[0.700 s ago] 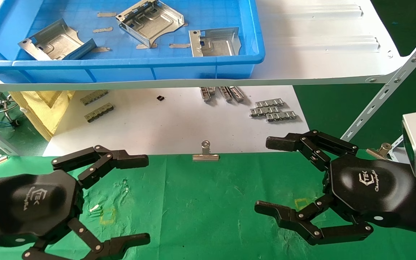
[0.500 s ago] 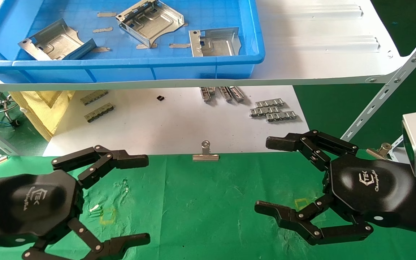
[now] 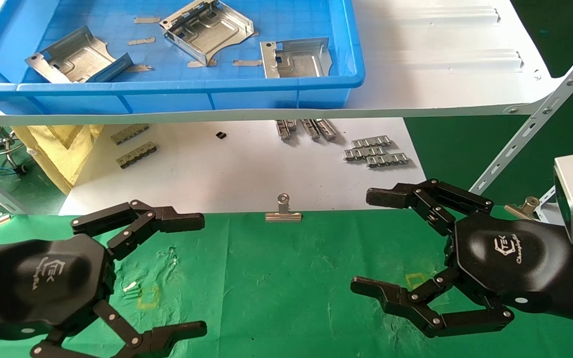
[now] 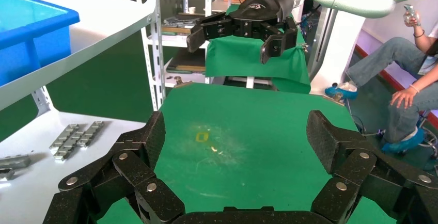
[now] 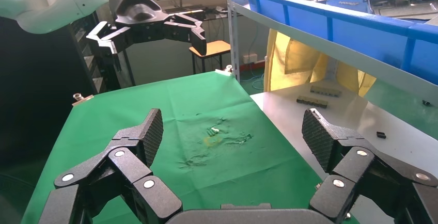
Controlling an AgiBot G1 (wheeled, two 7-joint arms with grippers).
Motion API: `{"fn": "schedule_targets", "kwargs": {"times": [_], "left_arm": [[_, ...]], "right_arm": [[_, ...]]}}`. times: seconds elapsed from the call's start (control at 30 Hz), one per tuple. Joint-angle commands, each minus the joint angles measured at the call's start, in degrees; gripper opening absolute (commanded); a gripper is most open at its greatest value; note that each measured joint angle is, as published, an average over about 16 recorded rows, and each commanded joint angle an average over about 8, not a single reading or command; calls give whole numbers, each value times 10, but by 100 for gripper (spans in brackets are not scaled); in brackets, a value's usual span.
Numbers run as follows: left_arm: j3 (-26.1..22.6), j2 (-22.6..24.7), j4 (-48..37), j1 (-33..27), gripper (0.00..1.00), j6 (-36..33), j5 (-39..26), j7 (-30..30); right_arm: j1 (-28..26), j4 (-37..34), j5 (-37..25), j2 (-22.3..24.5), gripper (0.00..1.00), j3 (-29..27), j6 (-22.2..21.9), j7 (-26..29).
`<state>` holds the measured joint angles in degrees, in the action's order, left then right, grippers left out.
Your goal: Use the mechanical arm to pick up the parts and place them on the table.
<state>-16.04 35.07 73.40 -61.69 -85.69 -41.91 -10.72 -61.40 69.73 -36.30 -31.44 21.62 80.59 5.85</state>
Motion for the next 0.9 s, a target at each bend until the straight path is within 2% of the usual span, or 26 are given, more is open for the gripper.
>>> {"fn": "schedule_targets", "kwargs": {"times": [0.03, 0.13, 0.9], "left_arm": [[0, 0, 0, 0, 100, 0, 0, 0], [0, 0, 0, 0, 100, 0, 0, 0], [0, 0, 0, 0, 100, 0, 0, 0]], "right_arm": [[0, 0, 0, 0, 35, 0, 0, 0], [0, 0, 0, 0, 0, 0, 0, 0], [0, 0, 0, 0, 0, 0, 0, 0]]}}
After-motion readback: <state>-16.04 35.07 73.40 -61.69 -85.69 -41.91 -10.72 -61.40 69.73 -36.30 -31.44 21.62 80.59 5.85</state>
